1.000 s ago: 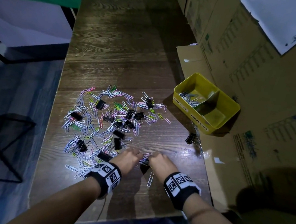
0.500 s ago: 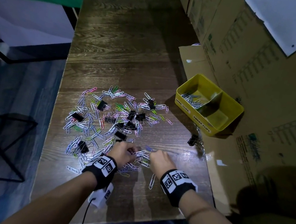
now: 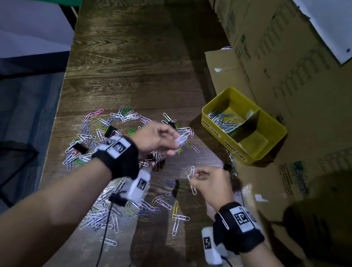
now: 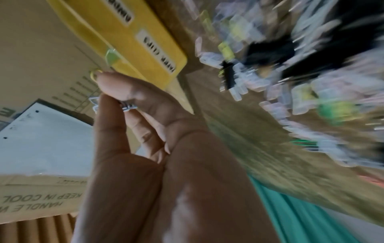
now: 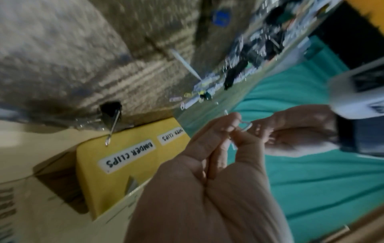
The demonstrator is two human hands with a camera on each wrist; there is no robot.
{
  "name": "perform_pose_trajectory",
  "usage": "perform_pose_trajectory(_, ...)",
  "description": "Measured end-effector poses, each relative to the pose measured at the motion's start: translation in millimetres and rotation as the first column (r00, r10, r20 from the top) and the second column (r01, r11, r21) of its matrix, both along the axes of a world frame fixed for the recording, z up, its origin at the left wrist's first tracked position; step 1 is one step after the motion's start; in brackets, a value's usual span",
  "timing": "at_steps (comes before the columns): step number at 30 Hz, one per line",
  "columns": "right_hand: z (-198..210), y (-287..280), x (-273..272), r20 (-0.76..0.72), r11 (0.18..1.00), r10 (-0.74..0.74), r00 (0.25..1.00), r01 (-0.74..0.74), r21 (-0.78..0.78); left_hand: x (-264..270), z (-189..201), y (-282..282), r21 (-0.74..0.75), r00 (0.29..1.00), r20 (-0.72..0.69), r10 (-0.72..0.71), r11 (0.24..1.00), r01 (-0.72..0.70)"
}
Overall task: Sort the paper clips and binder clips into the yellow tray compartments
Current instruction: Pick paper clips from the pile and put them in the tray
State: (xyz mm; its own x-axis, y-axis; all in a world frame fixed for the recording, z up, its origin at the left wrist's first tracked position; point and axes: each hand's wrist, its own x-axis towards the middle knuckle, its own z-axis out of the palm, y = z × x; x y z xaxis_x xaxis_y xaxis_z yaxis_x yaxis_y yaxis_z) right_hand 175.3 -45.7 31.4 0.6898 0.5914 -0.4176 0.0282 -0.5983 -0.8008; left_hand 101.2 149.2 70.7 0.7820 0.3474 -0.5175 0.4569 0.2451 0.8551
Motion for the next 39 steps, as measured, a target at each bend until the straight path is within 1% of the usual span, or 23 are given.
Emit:
perform_pose_trajectory(4, 29.5, -0.6, 17.1, -0.027, 0.988, -0.095, 0.995, 0.098, 0.118, 76.5, 10.1, 5.9, 0.094, 0.996, 0.087, 0.008, 0.995, -0.017)
perform_pose_trajectory(7, 44.5, 3.4, 36.6, 0.073, 0.975, -0.138, 0.988, 0.123, 0.183, 130.8, 2.0, 5.3, 0.195, 0.998, 0.063, 0.019, 0.980, -0.031)
perform_pose_trajectory(8, 47.6, 5.5, 45.0, 0.102, 0.971, -0.157, 0.982, 0.135, 0.195, 145.2, -1.2, 3.7, 0.278, 1.000, 0.023, -0.008, 0.961, 0.002)
perform_pose_trajectory(9, 50.1, 8.0, 54.0, 0.123, 0.967, -0.177, 0.976, 0.149, 0.207, 157.4, -7.1, 3.0, 0.381, 0.998, -0.033, -0.057, 0.922, 0.065)
perform_pose_trajectory(11, 55.5, 13.7, 73.9, 0.177, 0.963, -0.206, 0.962, 0.166, 0.213, 171.4, -16.9, 1.8, 0.538, 0.973, -0.171, -0.153, 0.813, 0.223)
perform_pose_trajectory(12, 57.8, 17.2, 85.2, 0.212, 0.964, -0.214, 0.954, 0.171, 0.201, 174.8, -19.2, 1.1, 0.568, 0.959, -0.217, -0.182, 0.775, 0.276)
perform_pose_trajectory(14, 64.3, 25.9, 105.8, 0.276, 0.973, -0.206, 0.939, 0.166, 0.162, 176.6, -23.9, 2.4, 0.582, 0.950, -0.242, -0.197, 0.755, 0.304)
perform_pose_trajectory(15, 66.4, 31.4, 115.0, 0.310, 0.979, -0.188, 0.932, 0.152, 0.138, 174.9, -26.4, 3.8, 0.575, 0.957, -0.219, -0.188, 0.768, 0.282)
perform_pose_trajectory(16, 68.3, 37.2, 123.5, 0.347, 0.986, -0.160, 0.924, 0.130, 0.107, 171.5, -27.8, 4.9, 0.552, 0.971, -0.172, -0.169, 0.800, 0.237)
perform_pose_trajectory(18, 68.1, 51.8, 138.4, 0.414, 0.997, -0.076, 0.907, 0.071, 0.029, 159.9, -28.9, 5.1, 0.470, 0.996, -0.045, -0.083, 0.877, 0.094)
perform_pose_trajectory(19, 66.5, 60.2, 145.3, 0.441, 0.999, -0.029, 0.897, 0.040, -0.017, 153.0, -28.9, 4.8, 0.435, 0.999, 0.021, -0.030, 0.900, 0.018)
perform_pose_trajectory(21, 61.1, 76.4, 155.7, 0.482, 0.991, 0.082, 0.872, -0.021, -0.131, 135.1, -27.7, 1.2, 0.396, 0.995, 0.096, 0.035, 0.916, -0.070)
perform_pose_trajectory(22, 57.9, 83.9, 158.5, 0.485, 0.978, 0.145, 0.863, -0.052, -0.201, 123.8, -26.8, -1.0, 0.397, 0.994, 0.104, 0.031, 0.915, -0.070)
perform_pose_trajectory(23, 54.5, 89.9, 160.2, 0.472, 0.957, 0.209, 0.856, -0.082, -0.277, 111.2, -28.8, -3.4, 0.415, 0.996, 0.087, -0.002, 0.909, -0.034)
perform_pose_trajectory(25, 46.7, 98.3, 162.7, 0.432, 0.898, 0.327, 0.840, -0.134, -0.419, 82.6, -33.9, -7.4, 0.480, 0.991, -0.003, -0.135, 0.869, 0.120)
perform_pose_trajectory(27, 38.8, 101.3, 164.9, 0.398, 0.853, 0.392, 0.829, -0.167, -0.494, 51.8, -44.2, -11.3, 0.512, 0.946, -0.133, -0.294, 0.798, 0.320)
perform_pose_trajectory(29, 32.8, 100.9, 165.1, 0.385, 0.841, 0.406, 0.829, -0.173, -0.513, 18.4, -53.0, -16.1, 0.476, 0.869, -0.250, -0.428, 0.727, 0.495)
perform_pose_trajectory(31, 30.0, 98.0, 162.4, 0.392, 0.842, 0.408, 0.825, -0.173, -0.511, -15.5, -56.8, -18.1, 0.428, 0.795, -0.333, -0.506, 0.671, 0.606)
perform_pose_trajectory(33, 29.5, 94.4, 157.5, 0.414, 0.846, 0.419, 0.808, -0.183, -0.501, -45.0, -52.3, -17.4, 0.361, 0.710, -0.405, -0.577, 0.612, 0.703)
perform_pose_trajectory(34, 29.9, 92.5, 154.0, 0.430, 0.853, 0.422, 0.798, -0.189, -0.486, -58.2, -50.1, -15.1, 0.344, 0.656, -0.453, -0.604, 0.560, 0.754)
perform_pose_trajectory(36, 31.0, 88.4, 146.3, 0.479, 0.882, 0.407, 0.778, -0.198, -0.428, -82.2, -47.1, -11.4, 0.347, 0.530, -0.582, -0.617, 0.401, 0.848)
perform_pose_trajectory(37, 31.4, 86.0, 141.5, 0.508, 0.897, 0.397, 0.764, -0.205, -0.391, -94.2, -46.9, -9.5, 0.334, 0.464, -0.650, -0.602, 0.322, 0.886)
perform_pose_trajectory(39, 32.6, 80.7, 128.1, 0.579, 0.916, 0.392, 0.715, -0.247, -0.315, -115.2, -48.7, -7.3, 0.284, 0.356, -0.753, -0.554, 0.214, 0.934)
